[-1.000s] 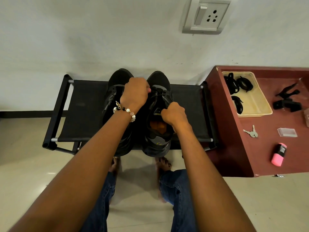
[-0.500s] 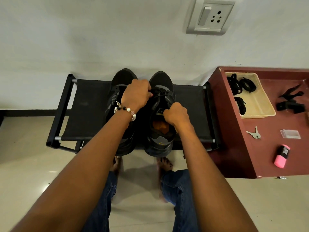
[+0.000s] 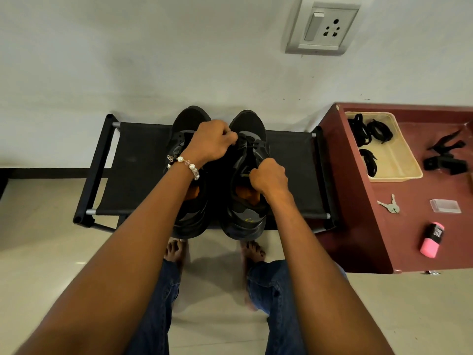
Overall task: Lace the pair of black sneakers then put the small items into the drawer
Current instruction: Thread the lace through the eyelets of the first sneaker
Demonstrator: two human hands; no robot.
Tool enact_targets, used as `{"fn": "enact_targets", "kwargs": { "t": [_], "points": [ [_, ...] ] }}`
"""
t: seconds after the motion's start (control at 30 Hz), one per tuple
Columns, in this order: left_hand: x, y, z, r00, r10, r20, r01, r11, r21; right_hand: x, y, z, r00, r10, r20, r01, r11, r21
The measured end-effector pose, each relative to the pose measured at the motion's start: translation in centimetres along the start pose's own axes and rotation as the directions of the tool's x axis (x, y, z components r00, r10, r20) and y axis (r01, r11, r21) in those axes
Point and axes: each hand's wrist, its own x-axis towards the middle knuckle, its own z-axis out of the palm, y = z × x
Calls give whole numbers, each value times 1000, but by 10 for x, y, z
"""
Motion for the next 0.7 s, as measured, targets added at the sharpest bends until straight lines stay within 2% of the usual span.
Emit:
{"fn": "enact_targets", "kwargs": {
  "t": [0.13, 0.23, 0.33, 0.4, 0.47, 0.53, 0.6, 0.67, 0.7],
  "points": [
    [-1, 1, -2, 997, -65, 28, 69, 981, -179, 9, -1, 8, 1000, 16, -26, -18, 998, -60],
    [0, -1, -3, 993, -114, -38, 93, 932, -351, 12, 1, 10, 999, 29, -25, -30, 997, -65],
    [-5, 6, -15, 987, -138, -85, 64, 814, -577, 13, 4, 6, 1000, 28, -3, -28, 998, 48],
    [-12, 20, -28, 985, -126, -119, 24, 780, -625, 15, 5, -2, 997, 10, 71, -21, 988, 154],
    [-19, 35, -42, 987, -107, -120, -2, 738, -674, 20, 5, -14, 993, -108, 52, 93, 969, 229],
    [-25, 48, -53, 994, -86, -69, 4, 654, -756, 12, -1, -30, 963, -265, -45, 263, 893, 366],
    [-31, 57, -57, 996, -84, 7, 52, 546, -836, -2, -12, -44, 921, -377, -104, 365, 735, 572],
    [-33, 65, -56, 994, -85, 75, 103, 406, -908, -15, -20, -48, 864, -503, -36, 361, 566, 741],
    [-34, 67, -55, 991, -80, 108, 129, 330, -935, -21, -23, -47, 837, -548, 2, 342, 526, 779]
  ]
}}
